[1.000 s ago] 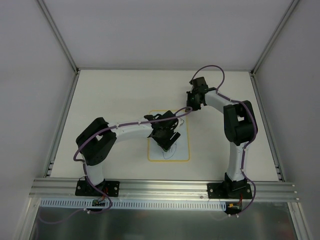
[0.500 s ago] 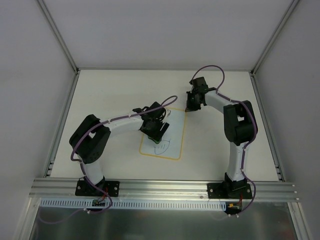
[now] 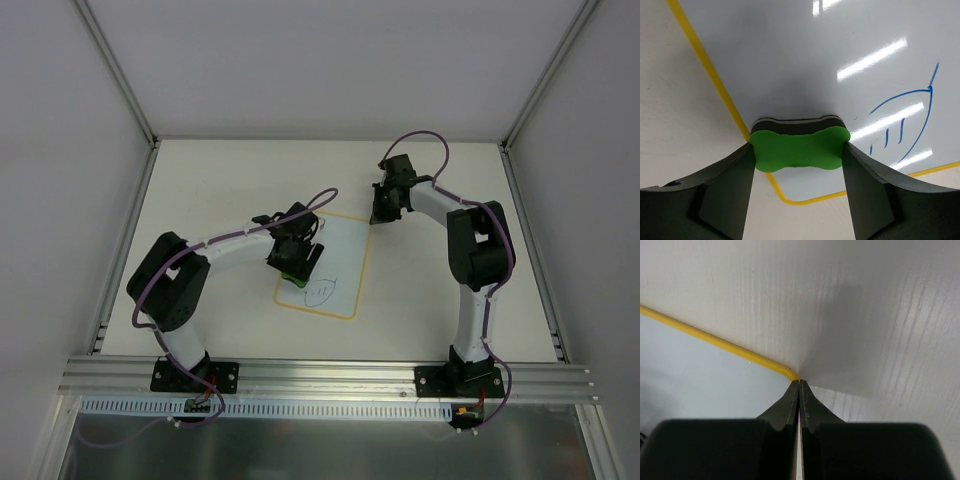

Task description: Erase the whiteboard

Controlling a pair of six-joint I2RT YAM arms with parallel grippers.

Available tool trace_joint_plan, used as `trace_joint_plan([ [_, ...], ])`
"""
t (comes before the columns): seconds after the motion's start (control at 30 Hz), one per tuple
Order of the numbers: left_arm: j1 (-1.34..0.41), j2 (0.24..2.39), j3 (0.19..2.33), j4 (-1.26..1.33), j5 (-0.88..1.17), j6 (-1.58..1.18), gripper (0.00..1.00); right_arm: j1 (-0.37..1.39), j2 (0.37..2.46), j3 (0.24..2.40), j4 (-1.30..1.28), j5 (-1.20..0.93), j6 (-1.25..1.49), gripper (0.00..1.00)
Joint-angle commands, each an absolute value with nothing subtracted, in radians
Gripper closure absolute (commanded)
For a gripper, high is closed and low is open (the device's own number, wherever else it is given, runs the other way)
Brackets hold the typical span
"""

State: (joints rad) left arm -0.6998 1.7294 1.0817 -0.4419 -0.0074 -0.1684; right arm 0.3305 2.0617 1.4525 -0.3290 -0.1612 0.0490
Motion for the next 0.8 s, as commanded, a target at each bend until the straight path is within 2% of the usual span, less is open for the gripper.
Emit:
trace_joint_plan([
  [0.0,-0.652,1.710,1.077,-0.511,-0.052,-0.178,0.80,0.325,2.040,1.431,-0.353,-0.149,0.044,1.00],
  [0.37,-0.761,1.663,1.069,-0.512,0.039,-0.086,0.79,0.324,2.037,1.428,-0.345,-0.152,0.048,1.00],
  [0.6,-0.811,1.762,1.097,-0.511,0.066,-0.109,0.79,0.322,2.037,1.428,-0.341,-0.153,0.052,1.00],
  [0.77,-0.873,1.876,1.239,-0.509,0.060,-0.104,0.79,0.324,2.036,1.424,-0.341,-0.153,0.052,1.00],
])
